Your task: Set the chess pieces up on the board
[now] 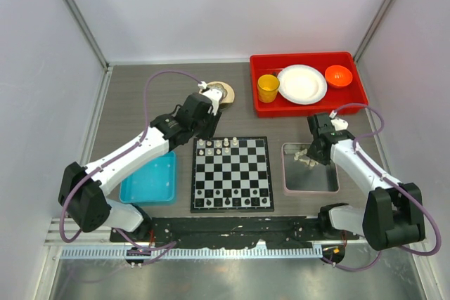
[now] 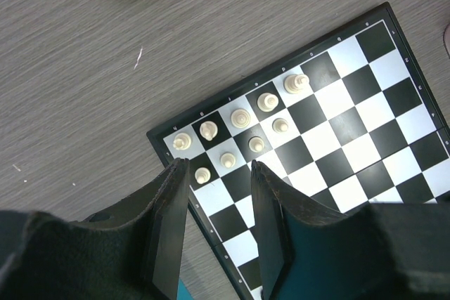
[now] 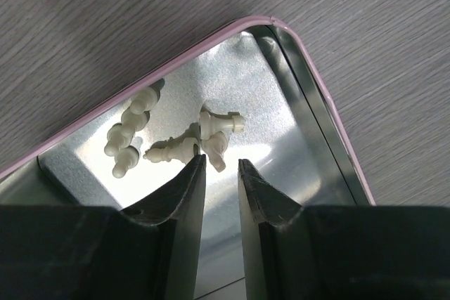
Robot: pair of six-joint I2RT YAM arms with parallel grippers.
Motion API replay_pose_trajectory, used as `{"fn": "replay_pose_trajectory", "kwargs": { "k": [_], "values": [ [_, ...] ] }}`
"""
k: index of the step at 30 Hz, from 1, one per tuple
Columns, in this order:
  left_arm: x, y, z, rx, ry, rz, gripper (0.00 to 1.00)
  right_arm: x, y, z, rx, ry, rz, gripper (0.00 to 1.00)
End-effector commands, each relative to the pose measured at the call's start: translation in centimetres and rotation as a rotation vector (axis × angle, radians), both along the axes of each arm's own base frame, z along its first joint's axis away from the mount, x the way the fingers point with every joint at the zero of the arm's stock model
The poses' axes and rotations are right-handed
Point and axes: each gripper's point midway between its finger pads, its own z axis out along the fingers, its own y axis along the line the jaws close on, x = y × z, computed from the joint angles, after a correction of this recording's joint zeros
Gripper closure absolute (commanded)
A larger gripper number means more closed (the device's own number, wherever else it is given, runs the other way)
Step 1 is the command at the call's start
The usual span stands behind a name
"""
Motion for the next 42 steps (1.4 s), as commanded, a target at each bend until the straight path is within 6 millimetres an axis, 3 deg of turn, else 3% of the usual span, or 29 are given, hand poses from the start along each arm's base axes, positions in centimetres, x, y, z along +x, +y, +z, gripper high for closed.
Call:
{"fn": "replay_pose_trajectory", "kwargs": {
  "k": [1, 15, 26, 37, 42],
  "values": [
    [0.1, -0.5, 2.0, -0.049, -0.049, -0.017, 0.56, -0.1, 0.3, -0.5, 0.022, 0.011, -0.008, 0.69],
    [0.1, -0.6, 1.9, -0.056, -0.042, -0.021, 0.56, -0.2, 0.7, -1.1, 0.040, 0.041, 0.013, 0.69],
    [0.0, -0.8, 1.8, -0.057, -0.039, -0.026, 0.56, -0.2, 1.0, -1.4, 0.049, 0.052, 0.023, 0.79],
    [0.0, -0.8, 1.7, -0.057, -0.033, -0.026, 0.56, -0.2, 0.8, -1.1, 0.043, 0.038, 0.020, 0.99],
    [0.0, -0.8, 1.7, -0.059, -0.032, -0.027, 0.56, 0.5, 0.7, 1.0, 0.040, -0.031, 0.011, 0.99]
  ]
}}
